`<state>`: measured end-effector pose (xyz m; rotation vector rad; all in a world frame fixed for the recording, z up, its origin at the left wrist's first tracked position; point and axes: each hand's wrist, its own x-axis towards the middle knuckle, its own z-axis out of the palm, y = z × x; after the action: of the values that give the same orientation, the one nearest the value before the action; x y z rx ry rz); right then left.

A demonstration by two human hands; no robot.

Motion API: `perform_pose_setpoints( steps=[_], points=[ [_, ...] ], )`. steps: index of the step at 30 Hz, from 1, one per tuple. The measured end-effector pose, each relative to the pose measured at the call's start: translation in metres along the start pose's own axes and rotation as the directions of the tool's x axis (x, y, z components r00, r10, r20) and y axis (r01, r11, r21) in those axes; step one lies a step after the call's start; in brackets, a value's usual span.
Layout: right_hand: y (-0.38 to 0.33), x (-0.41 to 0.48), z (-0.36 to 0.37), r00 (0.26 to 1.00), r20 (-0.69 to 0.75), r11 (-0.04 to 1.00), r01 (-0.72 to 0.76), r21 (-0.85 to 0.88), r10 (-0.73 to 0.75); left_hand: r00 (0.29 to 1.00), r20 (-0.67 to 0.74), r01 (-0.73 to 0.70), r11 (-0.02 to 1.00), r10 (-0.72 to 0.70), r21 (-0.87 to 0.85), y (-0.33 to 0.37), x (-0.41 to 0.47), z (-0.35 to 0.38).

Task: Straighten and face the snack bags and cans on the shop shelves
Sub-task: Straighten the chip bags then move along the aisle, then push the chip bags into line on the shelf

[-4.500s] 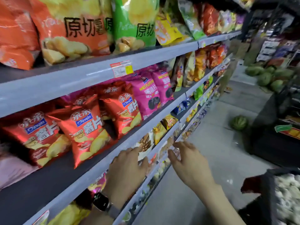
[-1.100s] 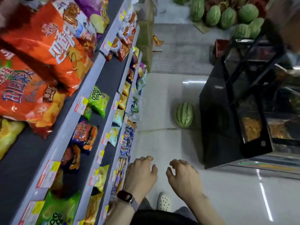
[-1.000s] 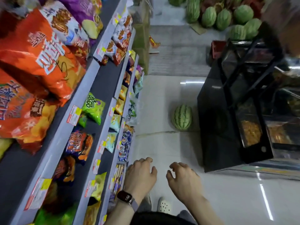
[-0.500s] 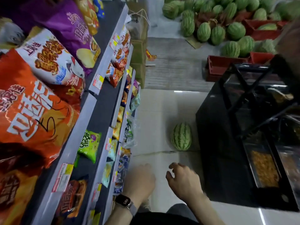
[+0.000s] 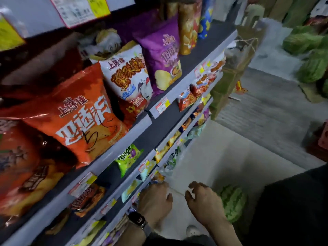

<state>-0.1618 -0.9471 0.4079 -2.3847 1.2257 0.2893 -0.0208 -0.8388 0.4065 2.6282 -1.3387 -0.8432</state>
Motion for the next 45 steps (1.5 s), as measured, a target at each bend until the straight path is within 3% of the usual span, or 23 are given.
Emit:
perform_pose_setpoints(
  steps=[5, 9, 15, 20, 25, 32, 37, 40, 45],
  points=[
    [0.004, 0.037, -0.046, 0.952, 0.037, 0.947, 0.306, -0.101, -0.303, 0.962, -0.139, 0.223, 0.971, -0.234, -0.089, 0.030, -0.011, -0.012],
    [-0.019, 0.049, -0.088, 0.840, 0.057, 0.826, 0.541, -0.159, -0.539, 0.901, -0.251, 0.323, 0.933, -0.354, -0.157, 0.048, -0.034, -0.035],
    [-0.091, 0.039, -0.165, 0.566, 0.107, 0.545, 0.820, -0.173, -0.817, 0.767, -0.434, 0.464, 0.875, -0.473, -0.135, 0.060, -0.080, -0.111],
    [-0.154, 0.002, -0.243, 0.290, -0.085, 0.301, 0.934, -0.194, -0.953, 0.632, -0.620, 0.485, 0.861, -0.465, -0.151, 0.067, -0.141, -0.191],
    [-0.208, -0.049, -0.324, 0.048, -0.331, 0.152, 0.942, -0.298, -0.942, 0.422, -0.841, 0.520, 0.851, -0.337, -0.080, 0.079, -0.211, -0.279],
    [-0.270, -0.112, -0.413, -0.236, -0.624, 0.029, 0.923, -0.383, -0.745, 0.069, -0.990, 0.548, 0.834, -0.126, -0.068, 0.108, -0.311, -0.384],
    [-0.312, -0.150, -0.465, -0.341, -0.717, -0.031, 0.912, -0.408, -0.609, -0.116, -0.993, 0.518, 0.854, 0.005, -0.056, 0.108, -0.368, -0.452],
    [-0.343, -0.175, -0.490, -0.369, -0.747, -0.138, 0.925, -0.354, -0.553, -0.217, -0.973, 0.534, 0.844, 0.071, -0.058, 0.097, -0.402, -0.485],
    [-0.408, -0.213, -0.512, -0.344, -0.701, -0.244, 0.939, -0.243, -0.624, -0.306, -0.951, 0.596, 0.769, -0.047, -0.230, 0.047, -0.463, -0.521]
  ],
)
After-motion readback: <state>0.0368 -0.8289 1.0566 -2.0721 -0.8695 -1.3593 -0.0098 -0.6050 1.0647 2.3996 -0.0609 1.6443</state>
